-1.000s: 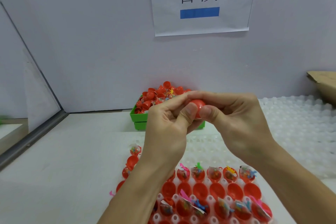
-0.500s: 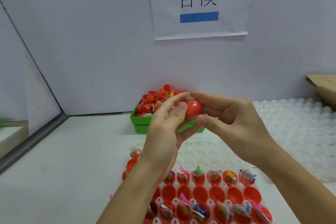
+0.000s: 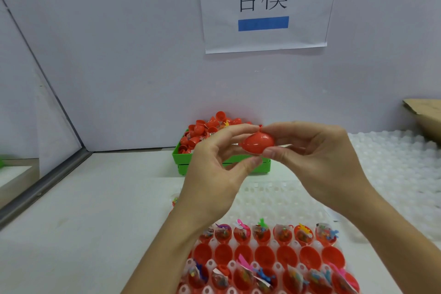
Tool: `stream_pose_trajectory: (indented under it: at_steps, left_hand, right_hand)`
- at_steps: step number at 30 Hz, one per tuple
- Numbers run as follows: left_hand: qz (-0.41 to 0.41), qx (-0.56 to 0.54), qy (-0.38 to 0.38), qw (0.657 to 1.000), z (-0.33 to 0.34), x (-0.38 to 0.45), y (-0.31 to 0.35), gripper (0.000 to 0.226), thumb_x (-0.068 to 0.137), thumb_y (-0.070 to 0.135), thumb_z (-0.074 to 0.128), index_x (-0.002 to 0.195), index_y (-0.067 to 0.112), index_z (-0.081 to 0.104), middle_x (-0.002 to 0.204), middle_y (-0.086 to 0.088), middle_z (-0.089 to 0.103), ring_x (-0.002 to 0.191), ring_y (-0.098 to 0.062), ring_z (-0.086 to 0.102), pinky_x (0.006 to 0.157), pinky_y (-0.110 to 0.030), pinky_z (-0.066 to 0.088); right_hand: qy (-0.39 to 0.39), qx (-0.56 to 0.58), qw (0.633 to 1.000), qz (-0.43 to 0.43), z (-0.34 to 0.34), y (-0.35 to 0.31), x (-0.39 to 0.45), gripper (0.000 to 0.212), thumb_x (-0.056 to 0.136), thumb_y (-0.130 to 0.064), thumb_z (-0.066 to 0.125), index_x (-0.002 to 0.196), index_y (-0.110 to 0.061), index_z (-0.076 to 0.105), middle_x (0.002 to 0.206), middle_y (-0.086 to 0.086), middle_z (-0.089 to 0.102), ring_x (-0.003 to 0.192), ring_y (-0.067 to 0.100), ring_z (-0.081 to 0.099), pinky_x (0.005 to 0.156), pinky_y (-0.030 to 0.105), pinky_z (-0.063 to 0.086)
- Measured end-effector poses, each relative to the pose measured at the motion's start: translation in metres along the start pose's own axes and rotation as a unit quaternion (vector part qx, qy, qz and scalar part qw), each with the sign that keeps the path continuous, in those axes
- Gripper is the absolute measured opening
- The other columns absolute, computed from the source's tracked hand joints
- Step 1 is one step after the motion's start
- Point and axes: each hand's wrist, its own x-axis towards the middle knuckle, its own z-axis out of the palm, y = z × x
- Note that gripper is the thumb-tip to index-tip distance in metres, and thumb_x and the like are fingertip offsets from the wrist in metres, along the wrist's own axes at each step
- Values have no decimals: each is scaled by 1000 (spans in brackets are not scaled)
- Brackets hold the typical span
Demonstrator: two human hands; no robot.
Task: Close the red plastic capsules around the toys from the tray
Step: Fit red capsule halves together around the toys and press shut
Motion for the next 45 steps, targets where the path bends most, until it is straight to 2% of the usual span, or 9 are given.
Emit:
stream_pose_trajectory:
  at_steps: [5,9,17,22,27,31,38,40,45]
  left_hand:
    - [28,78,23,996,-1,-1,0,35,79,11,79,108,27,71,100,14,72,97,-5,68,79,-14,54]
    - [41,124,45,990,-2,-1,-1,37,78,4,78,103,30,71,98,16,72,98,-4,67,84,-17,53]
    - [67,169,61,981,5,-3,-6,32,77,-4,74,100,19,73,96,17,68,94,-3,66,80,-12,53]
    - [74,177,53,980,7,-4,-5,27,77,13,70,102,21,72,97,14,69,95,-7,66,81,-20,56]
    - [19,117,43,992,6,-4,-1,19,79,34,71,97,31,66,93,14,68,92,-11,68,77,-28,60]
    - [21,133,56,989,5,-3,-3,24,76,29,76,94,34,61,92,15,65,93,-11,66,72,-24,59]
    - [123,287,62,948,6,-3,-7,35,78,3,76,108,18,68,103,8,59,94,-9,60,80,-22,54]
    - [141,289,72,944,7,-3,-7,35,79,5,78,111,17,69,104,7,61,95,-8,59,81,-18,51]
    - [101,173,78,977,8,-2,-5,33,80,13,78,108,24,67,107,13,63,106,-18,62,87,-37,54]
  right_hand:
    - [-18,28,999,14,0,0,-1,32,64,-21,77,95,-19,73,88,2,77,81,16,75,76,26,60]
    - [-44,59,997,29,-2,-4,-1,22,68,-16,74,90,-16,76,86,-4,78,81,11,75,74,16,56]
    - [8,0,999,39,6,3,-1,36,74,15,73,72,-21,74,71,-5,75,64,4,69,65,13,54]
    - [-4,30,997,68,3,1,0,28,77,9,72,73,-18,75,70,0,75,61,10,70,61,16,55]
    - [-47,41,991,115,-1,-1,0,16,89,-5,65,92,-15,77,82,3,77,76,14,74,65,18,56]
    - [-61,62,985,148,-1,-3,-1,16,92,-15,63,102,-15,75,88,4,78,83,16,75,69,21,58]
    - [-79,17,984,157,8,-2,-4,35,69,-33,81,101,-22,73,89,-3,77,84,11,74,75,21,58]
    - [-61,77,980,171,10,2,-3,26,77,-26,77,101,-16,75,91,4,78,88,17,75,77,24,59]
    - [-80,344,898,261,8,1,-3,32,88,-21,61,98,8,71,101,29,71,94,36,71,83,39,59]
